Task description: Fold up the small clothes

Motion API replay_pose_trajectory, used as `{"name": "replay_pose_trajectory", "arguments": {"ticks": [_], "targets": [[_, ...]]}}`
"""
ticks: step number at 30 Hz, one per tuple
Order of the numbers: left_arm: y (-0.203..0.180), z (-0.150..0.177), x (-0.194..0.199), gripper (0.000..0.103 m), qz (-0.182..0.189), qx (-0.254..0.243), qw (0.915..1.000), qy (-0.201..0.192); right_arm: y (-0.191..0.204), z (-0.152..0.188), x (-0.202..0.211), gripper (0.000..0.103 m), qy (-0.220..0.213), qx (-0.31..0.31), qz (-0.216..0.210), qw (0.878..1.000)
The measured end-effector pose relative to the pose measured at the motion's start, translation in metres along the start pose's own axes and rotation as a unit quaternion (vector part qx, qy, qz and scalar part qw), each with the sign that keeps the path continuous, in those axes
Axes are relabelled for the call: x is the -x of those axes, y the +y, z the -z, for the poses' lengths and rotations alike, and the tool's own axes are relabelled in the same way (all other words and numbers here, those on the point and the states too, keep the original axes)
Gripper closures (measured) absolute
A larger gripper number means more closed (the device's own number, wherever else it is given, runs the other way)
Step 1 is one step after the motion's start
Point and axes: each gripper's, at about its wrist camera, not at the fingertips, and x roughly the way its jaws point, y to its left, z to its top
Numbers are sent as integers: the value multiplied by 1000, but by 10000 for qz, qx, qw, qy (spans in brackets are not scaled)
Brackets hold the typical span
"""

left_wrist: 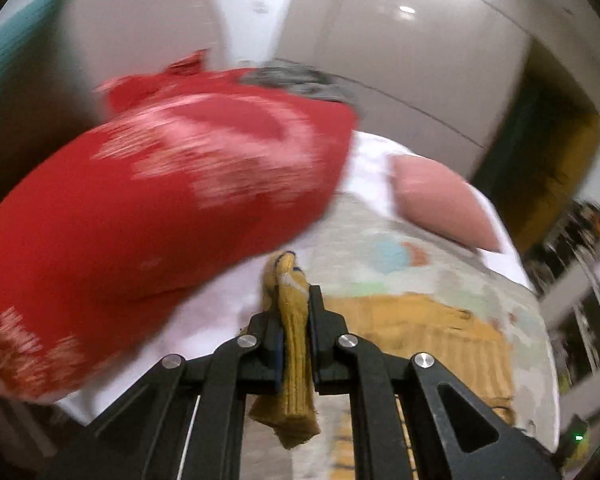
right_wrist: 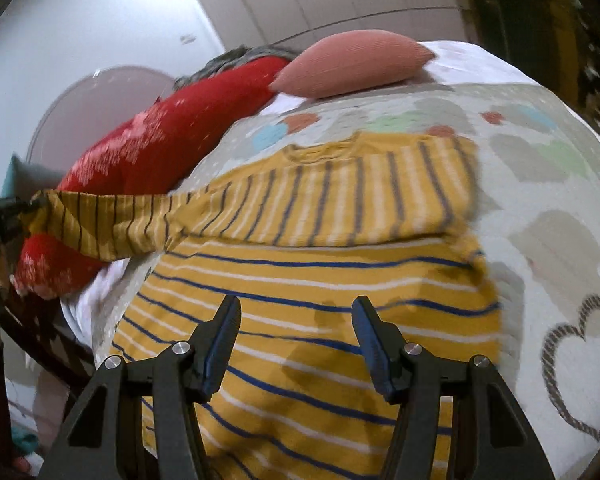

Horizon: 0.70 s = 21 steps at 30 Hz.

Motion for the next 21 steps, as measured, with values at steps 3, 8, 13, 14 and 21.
{"name": "replay_pose_trajectory", "arguments": {"ticks": [3, 8, 13, 14, 21], "targets": [[-77, -1, -26, 94, 663, -380, 9968, 239, -28, 5, 14, 40, -112, -320, 22, 9994], [-211, 26, -91, 98, 1609, -980, 9782, 876, -75, 17, 37, 40, -311, -877, 160, 9955], [-335, 95, -164, 98, 2263, -1548, 9466, 1694, -121, 32, 59, 40, -435, -1364, 435, 9887], [-347, 104, -173, 98, 2286, -1622, 9435, 1769, -130, 35, 63, 40, -444, -1459, 492, 9871], [-327, 149, -188, 57, 2475, -1285, 9322, 2308, -159, 38, 74, 37, -469, -1702, 631, 9823]]}}
